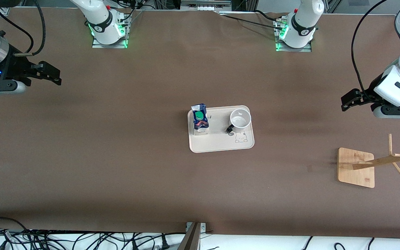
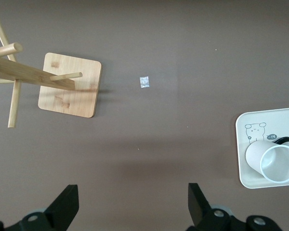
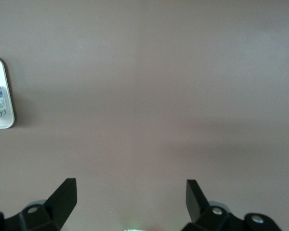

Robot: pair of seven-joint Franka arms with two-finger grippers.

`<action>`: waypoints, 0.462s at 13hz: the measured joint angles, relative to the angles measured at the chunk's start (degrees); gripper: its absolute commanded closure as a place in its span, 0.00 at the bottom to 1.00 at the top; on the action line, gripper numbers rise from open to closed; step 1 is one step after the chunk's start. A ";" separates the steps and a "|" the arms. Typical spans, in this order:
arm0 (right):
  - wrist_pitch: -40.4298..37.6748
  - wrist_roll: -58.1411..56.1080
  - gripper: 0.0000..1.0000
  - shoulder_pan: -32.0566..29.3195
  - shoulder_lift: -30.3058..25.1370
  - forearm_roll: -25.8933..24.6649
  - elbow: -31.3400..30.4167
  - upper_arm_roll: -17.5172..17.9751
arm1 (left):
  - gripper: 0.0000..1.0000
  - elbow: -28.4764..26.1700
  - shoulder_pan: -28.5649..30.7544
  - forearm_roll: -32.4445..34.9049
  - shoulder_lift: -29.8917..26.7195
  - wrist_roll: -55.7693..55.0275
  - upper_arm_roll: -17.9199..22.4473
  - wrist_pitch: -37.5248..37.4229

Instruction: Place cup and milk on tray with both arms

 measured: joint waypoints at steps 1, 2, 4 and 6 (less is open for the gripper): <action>0.00 0.00 0.00 -0.01 0.01 -0.54 0.37 0.00 | 0.00 0.00 0.12 0.00 0.00 0.00 0.00 0.00; 0.01 0.00 0.00 -0.02 0.01 -0.73 0.55 0.00 | 0.00 0.00 0.20 0.00 0.00 0.00 0.00 0.00; 0.02 0.00 0.00 -0.11 0.33 -0.74 0.60 0.00 | 0.00 0.00 0.31 0.00 0.00 0.00 0.00 0.00; 0.07 -0.13 0.00 -0.12 1.39 -0.74 0.60 0.00 | 0.00 0.00 0.48 0.00 0.00 0.00 0.00 0.00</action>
